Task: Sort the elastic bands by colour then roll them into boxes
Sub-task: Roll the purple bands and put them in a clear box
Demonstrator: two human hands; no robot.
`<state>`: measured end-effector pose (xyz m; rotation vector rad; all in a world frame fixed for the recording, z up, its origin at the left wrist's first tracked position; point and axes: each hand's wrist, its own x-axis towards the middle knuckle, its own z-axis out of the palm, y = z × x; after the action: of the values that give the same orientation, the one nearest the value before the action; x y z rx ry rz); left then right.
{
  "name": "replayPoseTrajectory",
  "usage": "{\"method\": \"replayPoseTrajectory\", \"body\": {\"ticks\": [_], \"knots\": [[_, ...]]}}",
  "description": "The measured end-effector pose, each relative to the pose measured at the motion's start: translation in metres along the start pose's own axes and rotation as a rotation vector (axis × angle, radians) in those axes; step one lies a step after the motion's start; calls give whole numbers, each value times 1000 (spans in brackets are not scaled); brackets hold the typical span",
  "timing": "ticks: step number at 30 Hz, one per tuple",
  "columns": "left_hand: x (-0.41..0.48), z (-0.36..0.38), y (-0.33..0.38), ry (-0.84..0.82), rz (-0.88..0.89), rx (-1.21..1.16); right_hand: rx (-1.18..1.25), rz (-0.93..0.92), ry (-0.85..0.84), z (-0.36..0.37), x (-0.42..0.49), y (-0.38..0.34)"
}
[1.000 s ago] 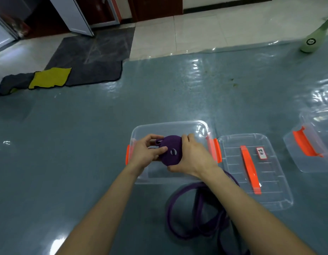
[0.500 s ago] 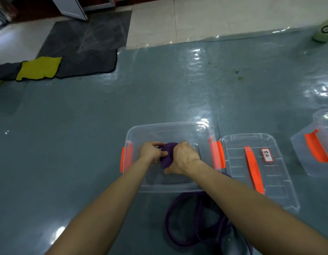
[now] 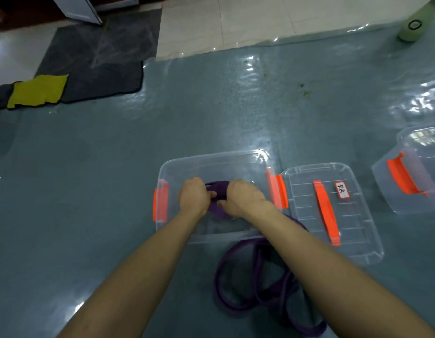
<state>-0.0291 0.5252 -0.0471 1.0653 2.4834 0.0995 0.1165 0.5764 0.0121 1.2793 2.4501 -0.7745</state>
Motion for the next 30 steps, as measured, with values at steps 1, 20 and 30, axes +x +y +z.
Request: {"method": "replayPoseTrajectory", "body": {"ticks": [1,20,30], "knots": [[0,-4,-3,-25,6,23,65,-14,82,-7,-14,3],[-210,43,-37,-40,1077,347,380,497,550,97,-208,140],[-198,51,-107,-56,984,402,324,642,385,153,-243,112]]}}
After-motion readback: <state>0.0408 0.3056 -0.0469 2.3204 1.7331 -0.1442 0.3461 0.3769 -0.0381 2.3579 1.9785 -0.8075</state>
